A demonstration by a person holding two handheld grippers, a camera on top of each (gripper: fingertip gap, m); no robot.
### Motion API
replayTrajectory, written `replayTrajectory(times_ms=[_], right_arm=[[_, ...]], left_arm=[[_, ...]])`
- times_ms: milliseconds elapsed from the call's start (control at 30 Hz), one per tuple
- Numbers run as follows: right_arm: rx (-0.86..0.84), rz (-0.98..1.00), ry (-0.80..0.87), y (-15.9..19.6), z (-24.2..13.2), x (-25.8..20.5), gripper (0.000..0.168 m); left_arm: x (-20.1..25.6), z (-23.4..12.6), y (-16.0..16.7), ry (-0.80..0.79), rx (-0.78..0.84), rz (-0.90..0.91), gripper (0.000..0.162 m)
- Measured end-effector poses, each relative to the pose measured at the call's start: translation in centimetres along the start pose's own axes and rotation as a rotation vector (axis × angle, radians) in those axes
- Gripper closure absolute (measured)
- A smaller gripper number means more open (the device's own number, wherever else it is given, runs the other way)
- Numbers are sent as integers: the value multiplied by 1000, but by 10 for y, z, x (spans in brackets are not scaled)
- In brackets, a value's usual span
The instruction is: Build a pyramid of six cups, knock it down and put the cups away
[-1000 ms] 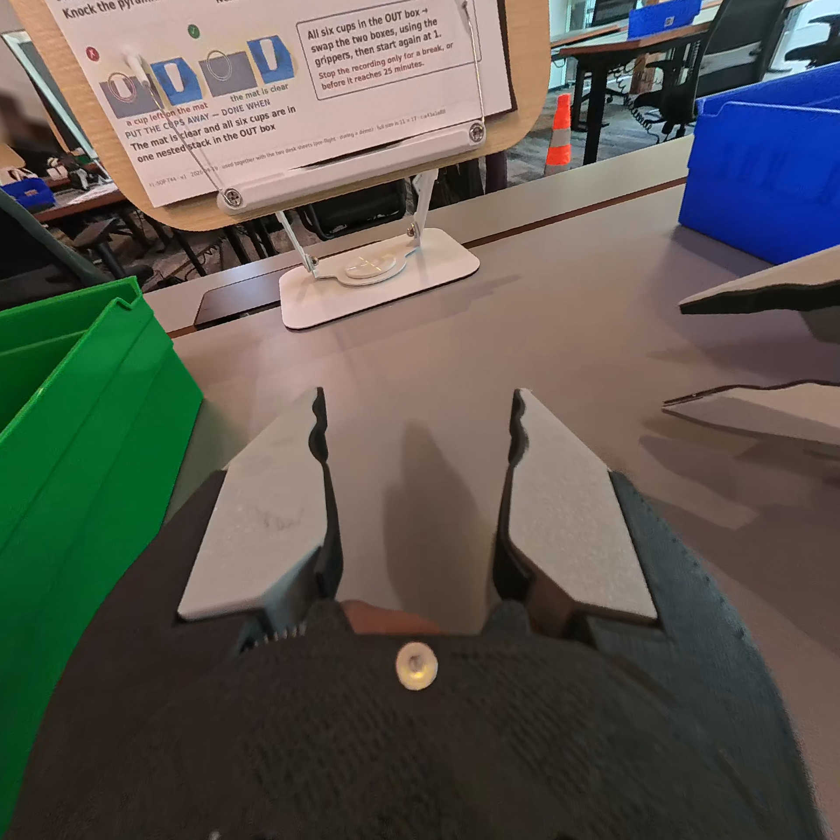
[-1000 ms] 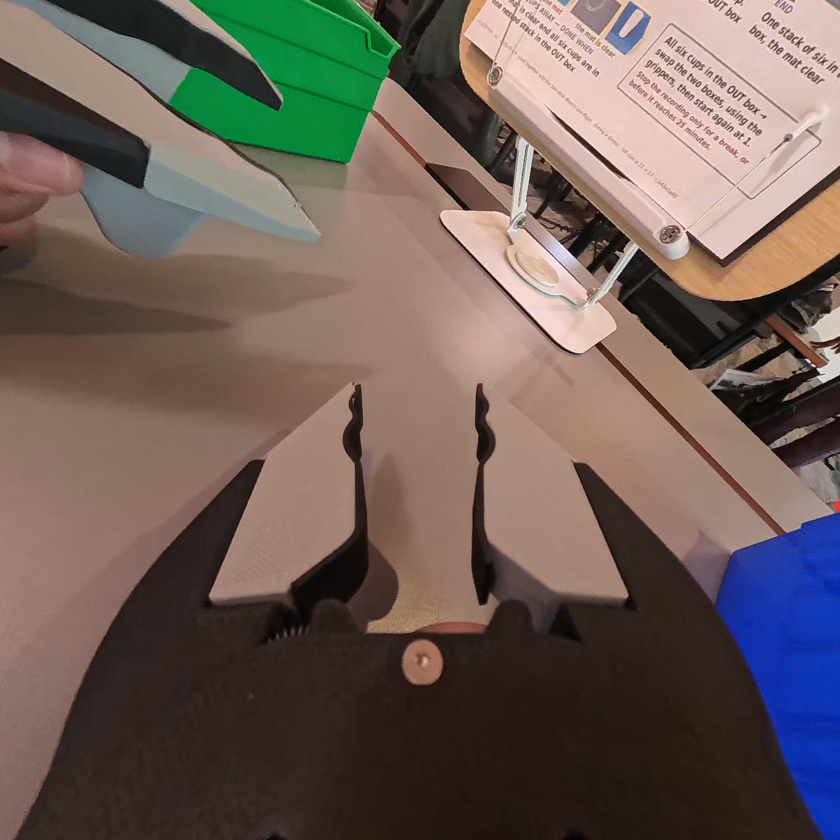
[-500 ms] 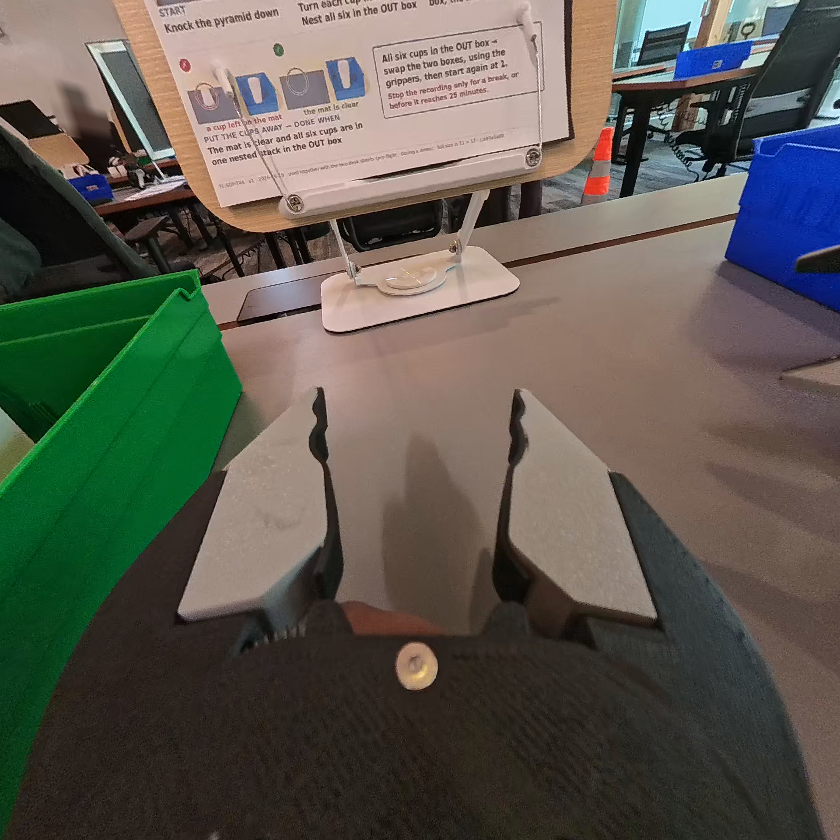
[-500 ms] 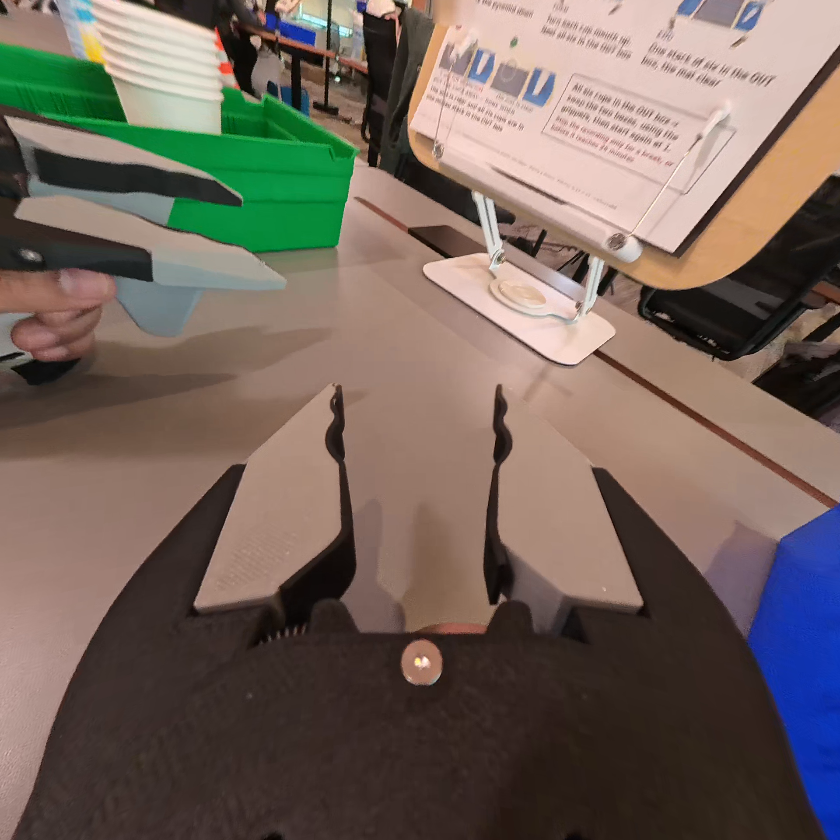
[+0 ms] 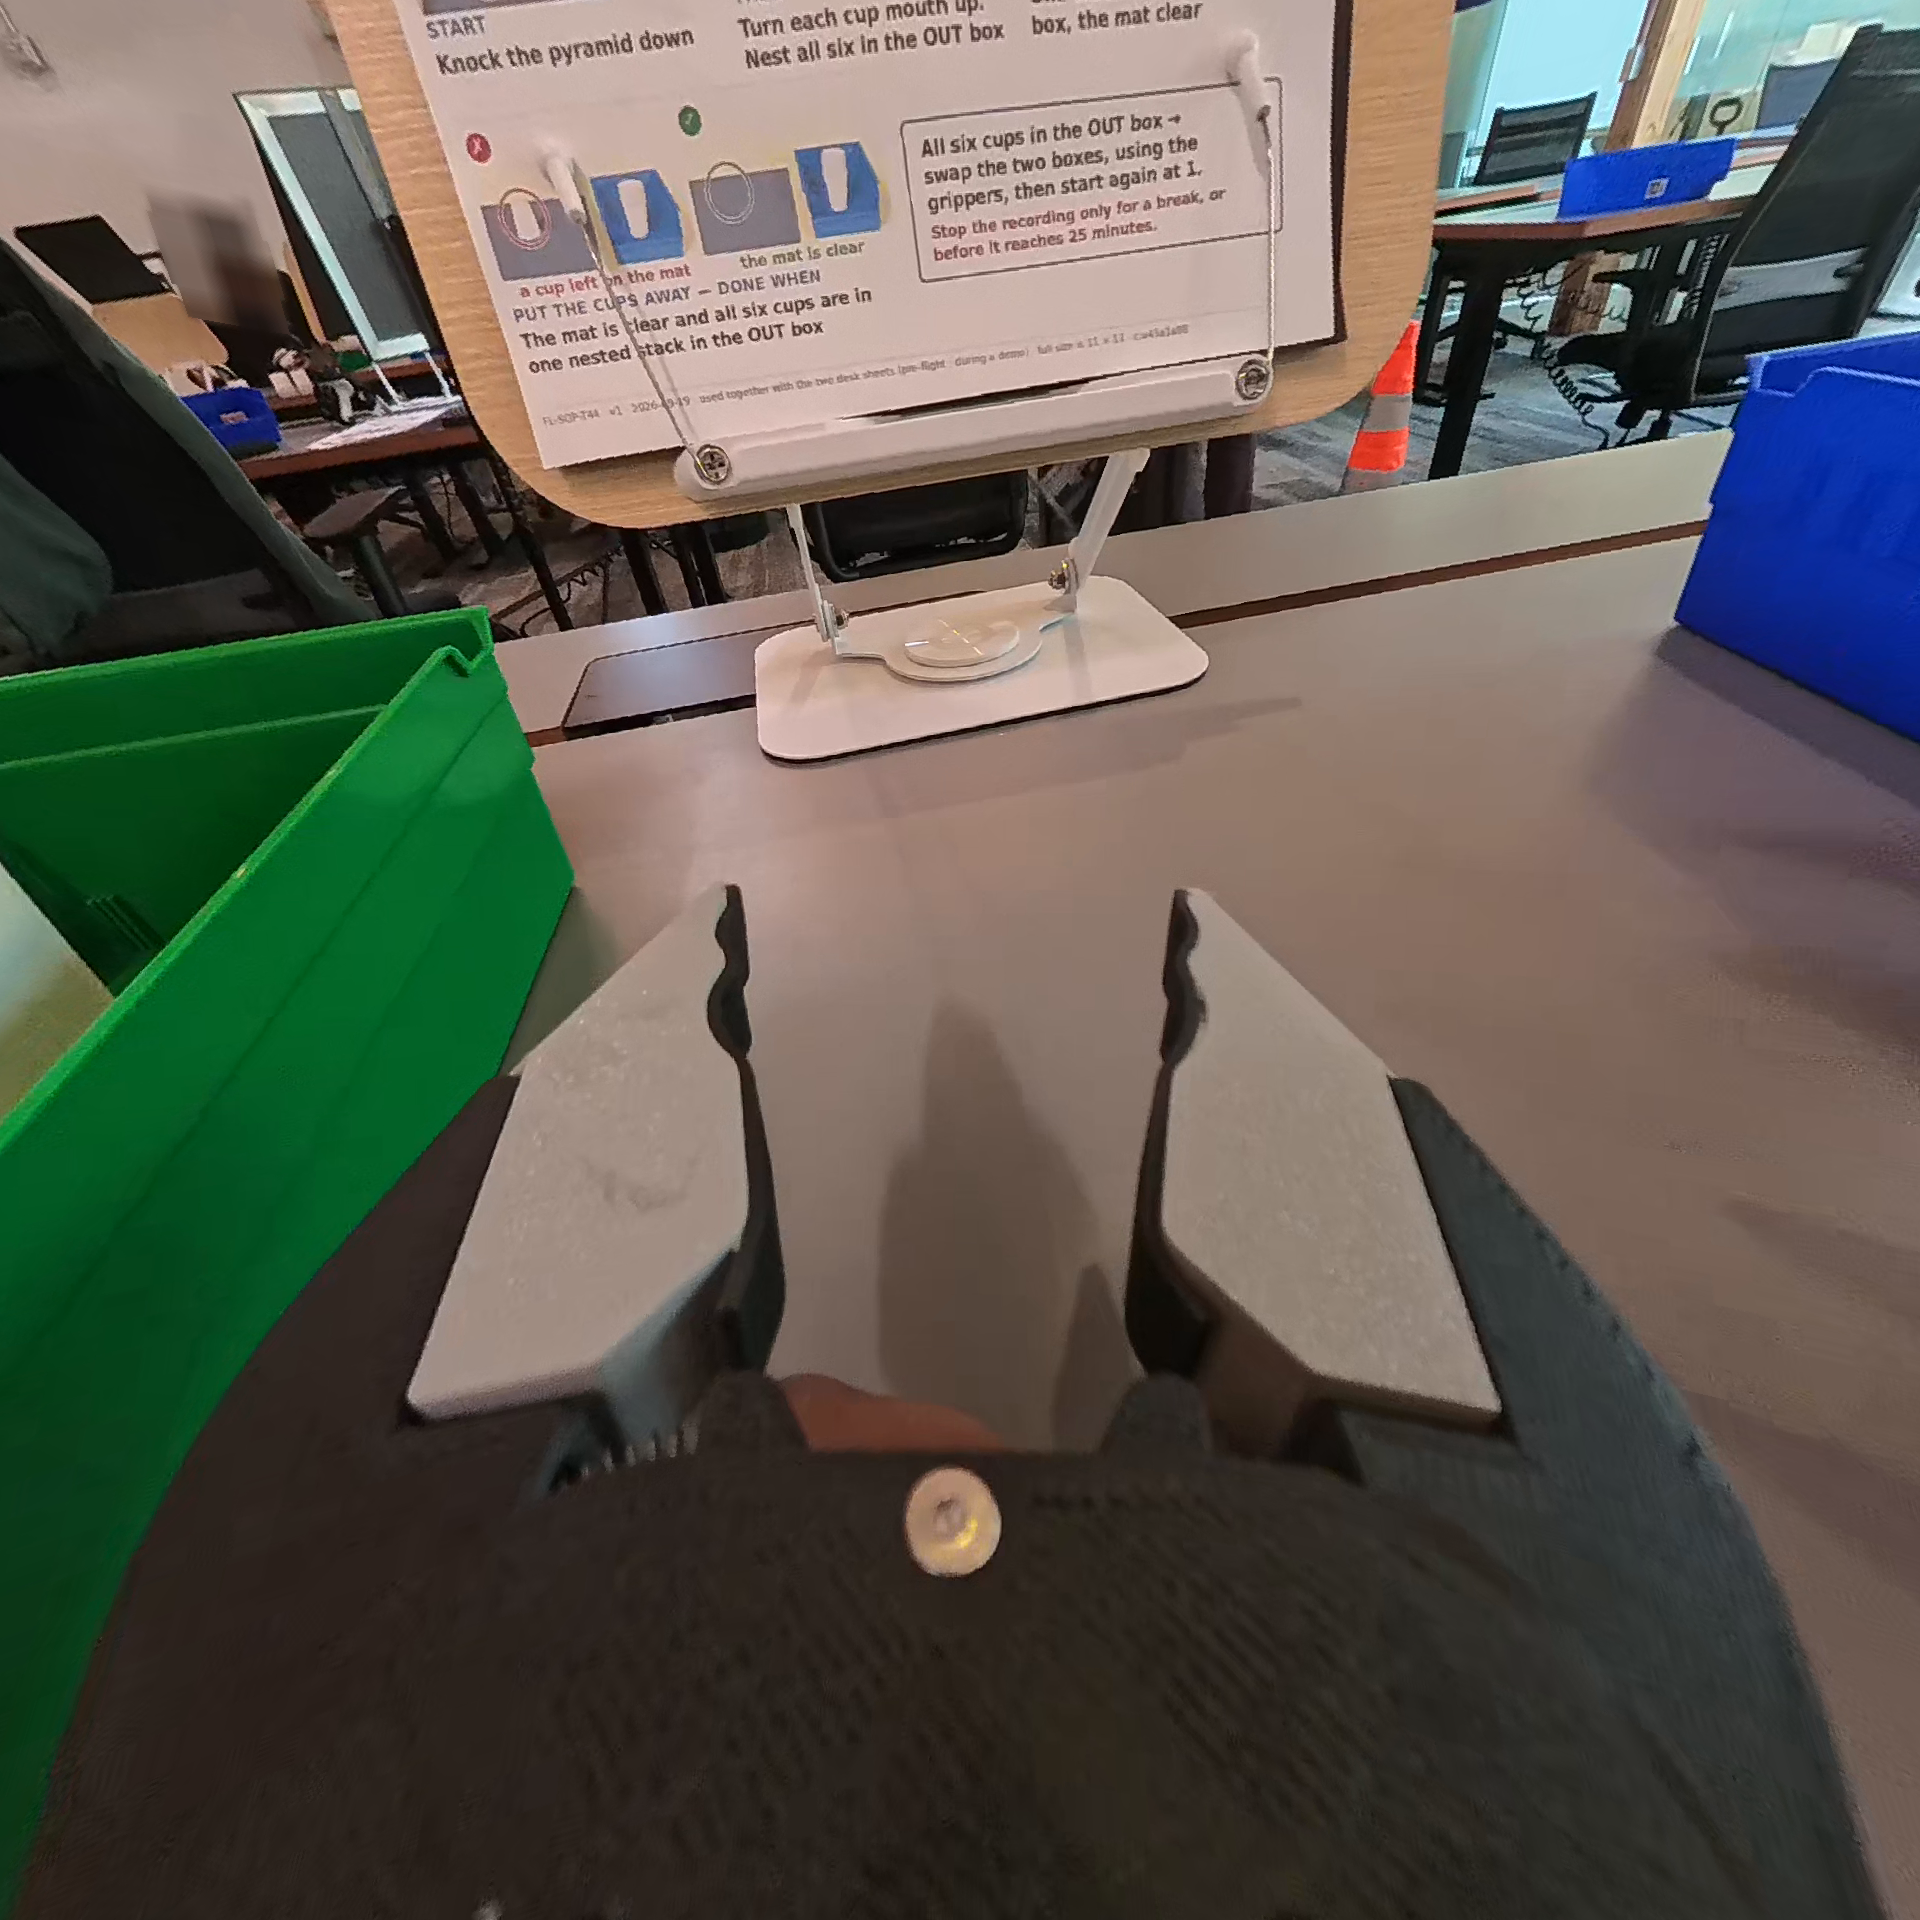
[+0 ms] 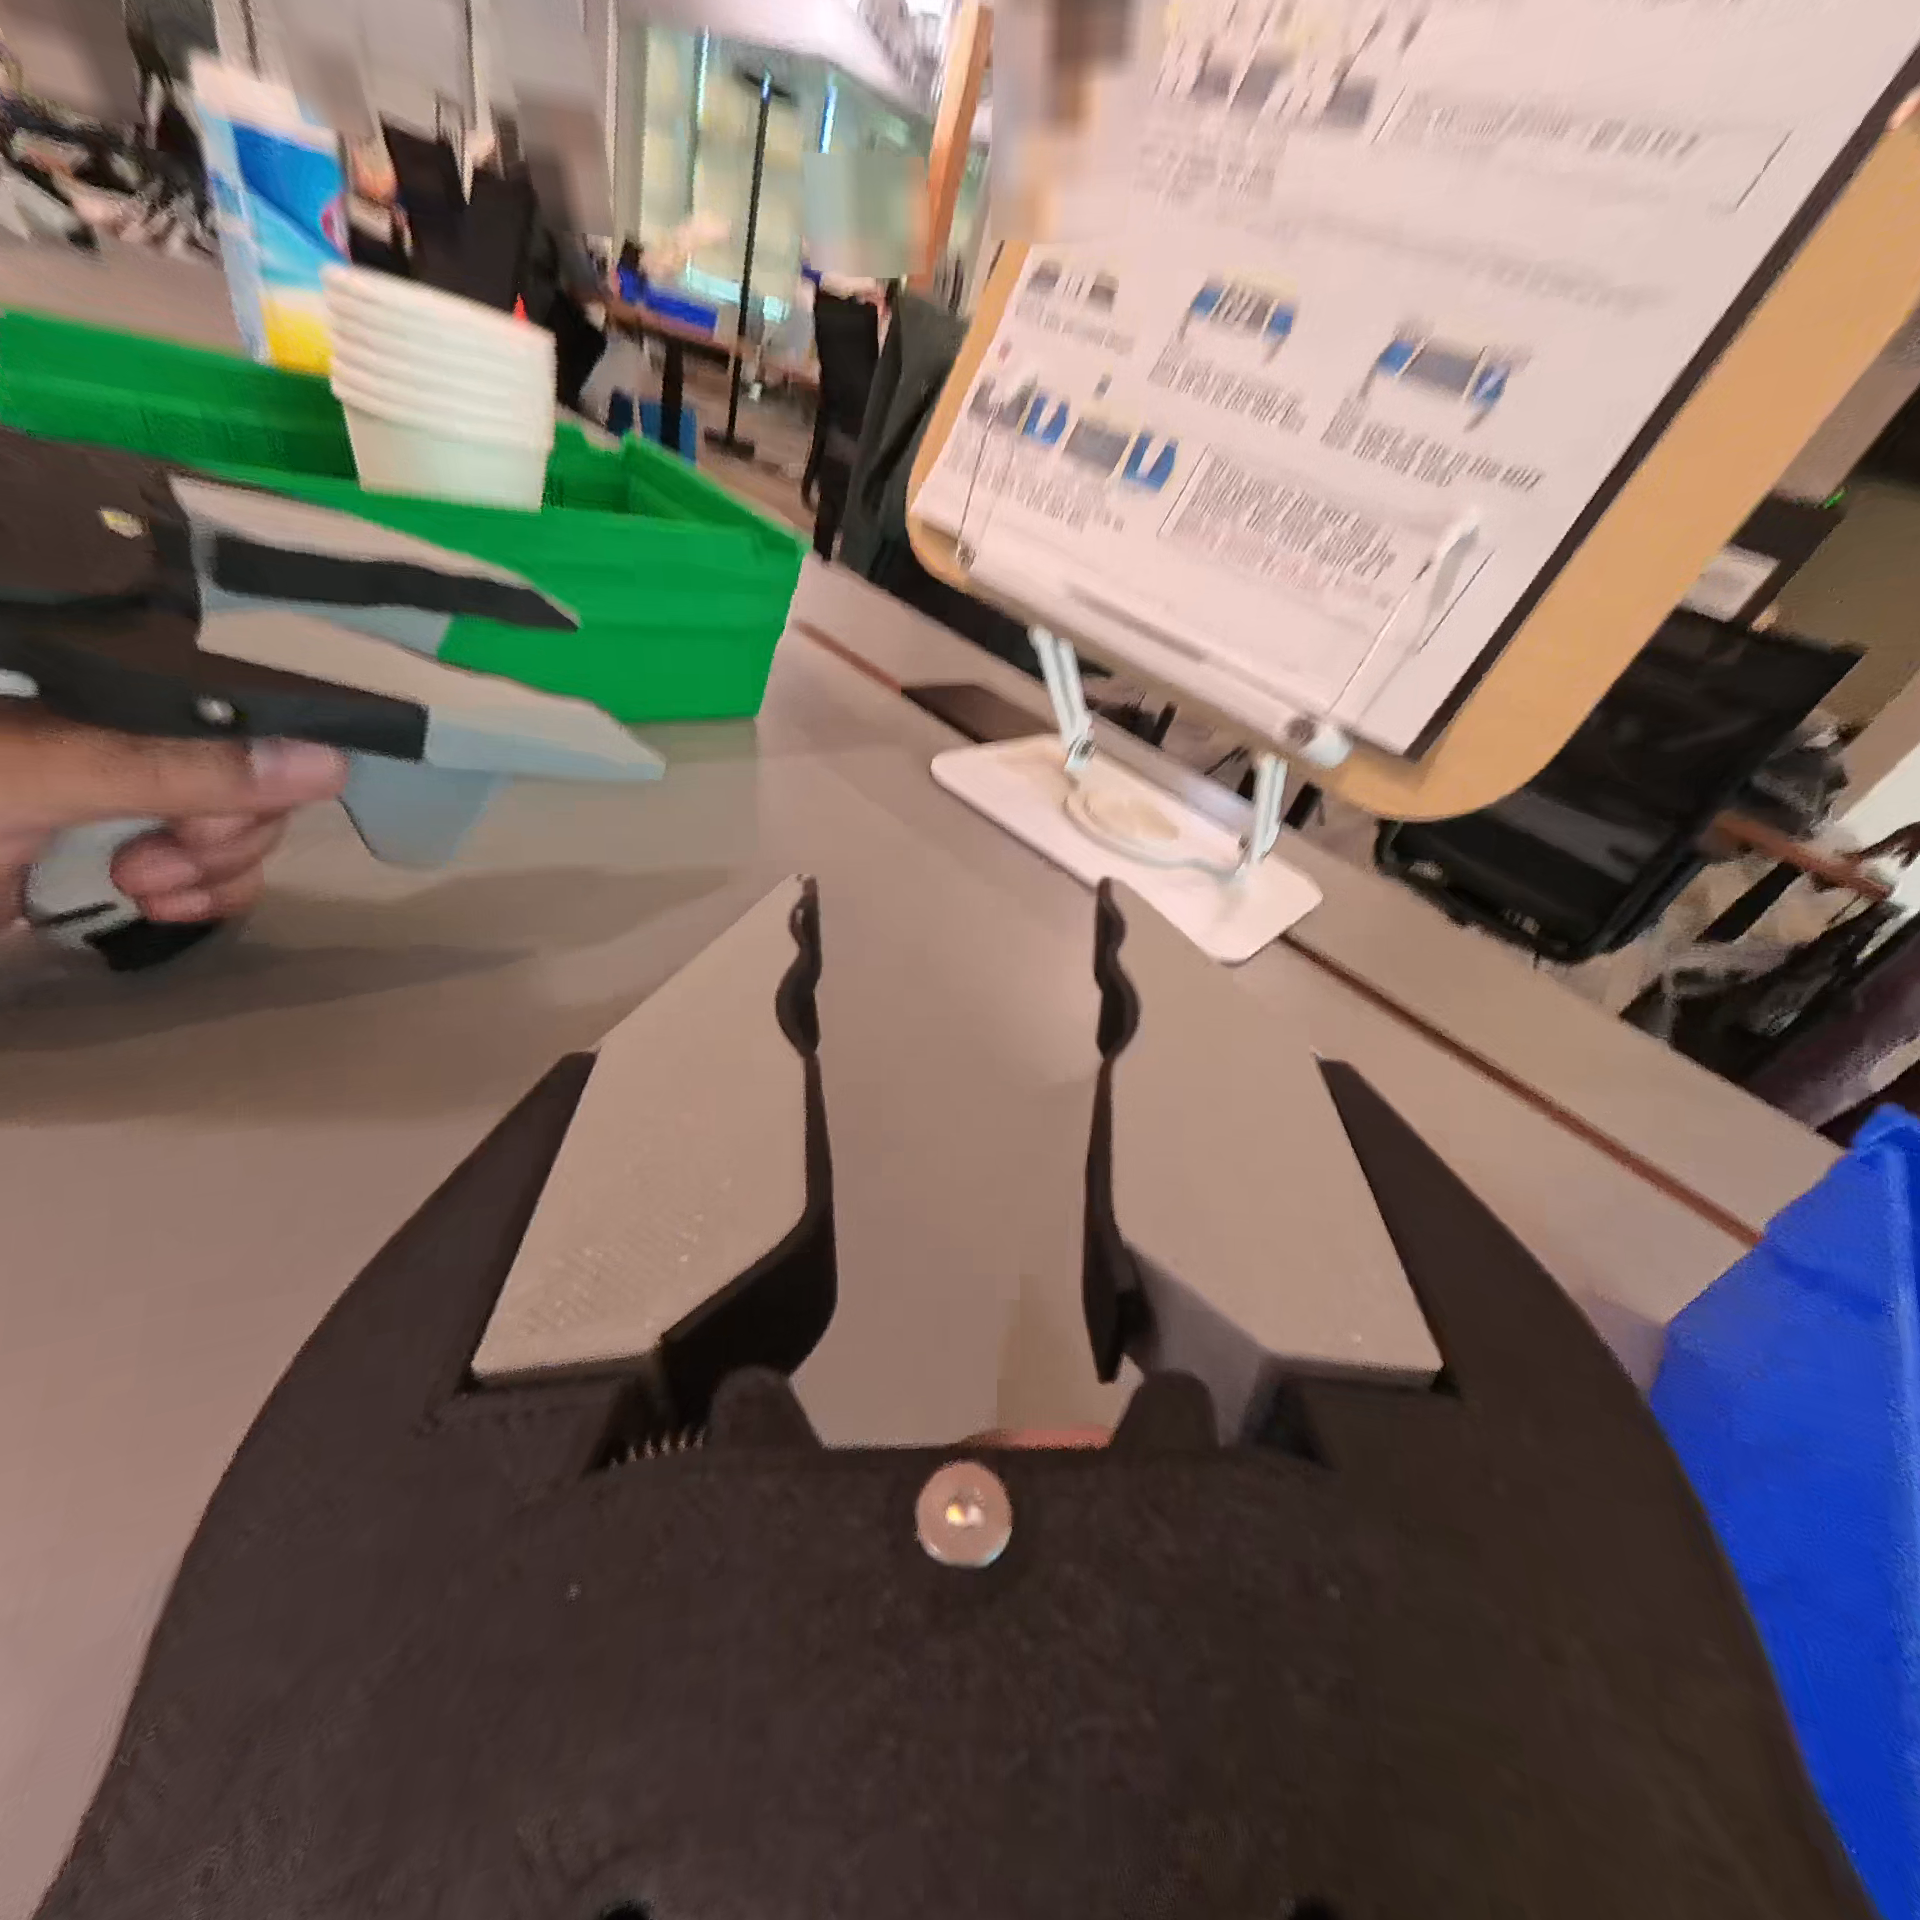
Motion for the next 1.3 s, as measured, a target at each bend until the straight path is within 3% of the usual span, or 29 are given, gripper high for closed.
replayTrajectory(times_ms=[100, 233, 367, 1300], right_arm=[[26, 9, 37, -6, -5, 8, 122], [-172, 16, 41, 32, 7, 11, 129], [-247, 35, 15, 50, 14, 7, 129], [-295, 55, -19, 59, 15, 2, 135]], left_arm=[[0, 0, 0, 0, -2, 8, 83], [2, 0, 0, 0, -4, 30, 84], [3, -1, 0, 2, -2, 39, 84], [4, -1, 0, 9, -3, 30, 89]])
Point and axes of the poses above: each gripper's, where its closed fingertips meet, z out along the fingers, y out of its underside, x = y × z across the jaws, the point moved 2 cm from there along -z, back along the fingers, and after that the axes turned 6 degrees about y, right-handed, at the moved point
